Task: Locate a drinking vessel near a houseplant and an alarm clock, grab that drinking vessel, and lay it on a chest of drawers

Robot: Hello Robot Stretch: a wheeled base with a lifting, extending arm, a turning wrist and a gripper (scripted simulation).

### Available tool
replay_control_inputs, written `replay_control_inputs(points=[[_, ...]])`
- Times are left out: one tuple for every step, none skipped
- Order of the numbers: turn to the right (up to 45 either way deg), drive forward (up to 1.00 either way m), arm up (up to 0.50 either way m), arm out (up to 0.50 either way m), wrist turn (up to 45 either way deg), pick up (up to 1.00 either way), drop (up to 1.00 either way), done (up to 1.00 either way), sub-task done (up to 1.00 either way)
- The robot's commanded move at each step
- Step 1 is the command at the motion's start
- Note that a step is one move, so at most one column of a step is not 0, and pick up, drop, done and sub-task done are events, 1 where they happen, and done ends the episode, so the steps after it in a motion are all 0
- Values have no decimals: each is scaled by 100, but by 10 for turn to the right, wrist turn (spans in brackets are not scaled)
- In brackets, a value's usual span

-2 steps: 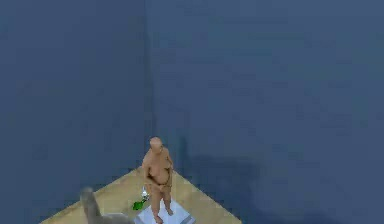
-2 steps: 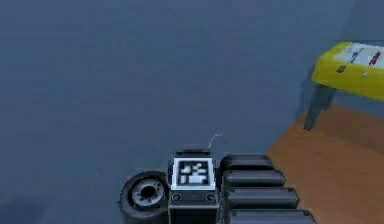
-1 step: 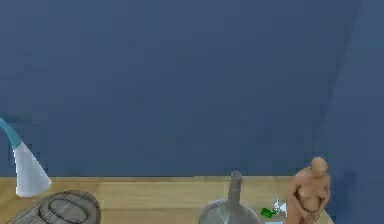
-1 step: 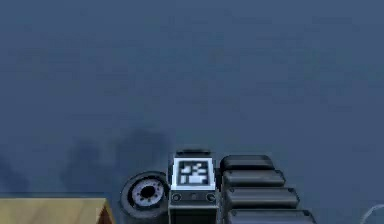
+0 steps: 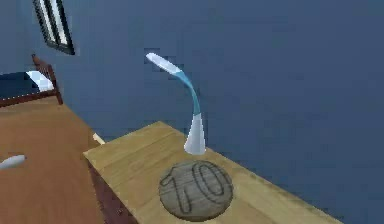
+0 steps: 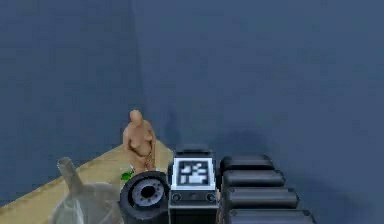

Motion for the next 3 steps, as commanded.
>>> replay_control_inputs(points=[[-420,0,0,0,0,0,0,0,0],[-30,0,0,0,0,0,0,0,0],[0,25,0,0,0,0,0,0,0]])
